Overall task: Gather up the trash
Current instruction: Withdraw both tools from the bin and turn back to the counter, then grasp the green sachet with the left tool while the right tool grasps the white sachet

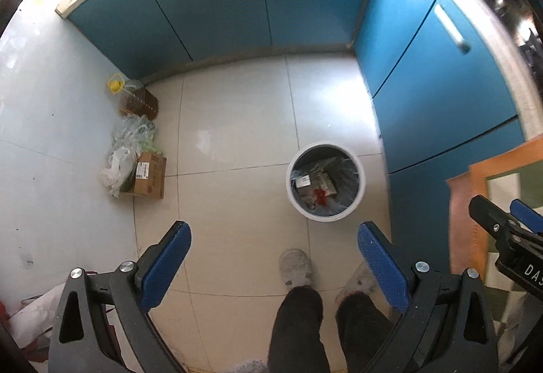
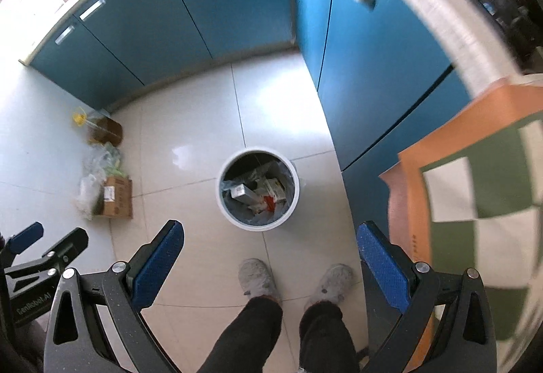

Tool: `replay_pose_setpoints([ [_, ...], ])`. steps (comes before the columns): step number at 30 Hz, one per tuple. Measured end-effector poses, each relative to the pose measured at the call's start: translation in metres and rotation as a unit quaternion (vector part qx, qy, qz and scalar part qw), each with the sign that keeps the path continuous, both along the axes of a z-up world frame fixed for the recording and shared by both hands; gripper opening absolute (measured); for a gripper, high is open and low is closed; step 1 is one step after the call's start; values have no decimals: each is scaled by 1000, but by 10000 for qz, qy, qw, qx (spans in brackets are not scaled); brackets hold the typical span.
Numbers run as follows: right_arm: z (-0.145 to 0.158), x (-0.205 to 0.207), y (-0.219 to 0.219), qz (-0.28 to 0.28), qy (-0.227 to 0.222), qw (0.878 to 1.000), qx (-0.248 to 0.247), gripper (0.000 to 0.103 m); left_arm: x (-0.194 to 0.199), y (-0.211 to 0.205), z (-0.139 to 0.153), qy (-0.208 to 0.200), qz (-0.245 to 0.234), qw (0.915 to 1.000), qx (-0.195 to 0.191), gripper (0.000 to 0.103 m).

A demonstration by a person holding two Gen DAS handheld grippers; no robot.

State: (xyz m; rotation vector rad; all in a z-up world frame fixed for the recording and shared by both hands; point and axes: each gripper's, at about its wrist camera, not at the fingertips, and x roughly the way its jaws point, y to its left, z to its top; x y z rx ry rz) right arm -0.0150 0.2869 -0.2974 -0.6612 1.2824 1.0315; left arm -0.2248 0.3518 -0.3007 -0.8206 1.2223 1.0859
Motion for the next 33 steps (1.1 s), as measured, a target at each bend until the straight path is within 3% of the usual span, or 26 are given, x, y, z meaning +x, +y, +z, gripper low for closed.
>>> replay_pose_setpoints([
  [7, 61, 8, -20, -210, 173, 9991, 331, 103, 10, -6, 58, -48, -180, 9995, 257, 100],
  [11, 90, 42, -33, -668, 523, 9936, 752, 103, 39, -2, 90, 22, -338, 9985, 439, 100],
  [15, 120, 104, -64, -1416, 541, 9818, 1146, 103, 105, -6, 130, -209, -737, 9935, 841, 100],
  [19, 136, 189, -120, -2389, 394, 9617, 1285, 103, 206, -26, 154, -434, -1447, 9841, 936, 100],
  [25, 114, 337, -268, -4374, -171, 8951, 851, 103, 382, -91, 138, -661, -2565, 9635, 398, 100],
  [28, 85, 406, -350, -5346, -342, 8434, 413, 103, 459, -121, 109, -608, -2910, 9548, -43, 100],
  [31, 53, 448, -401, -5828, -350, 8117, 139, 103, 521, -141, 81, -518, -3029, 9507, -427, 100],
  [33, 35, 465, -415, -5946, -217, 8036, 104, 103, 552, -149, 66, -541, -2991, 9503, -676, 100],
])
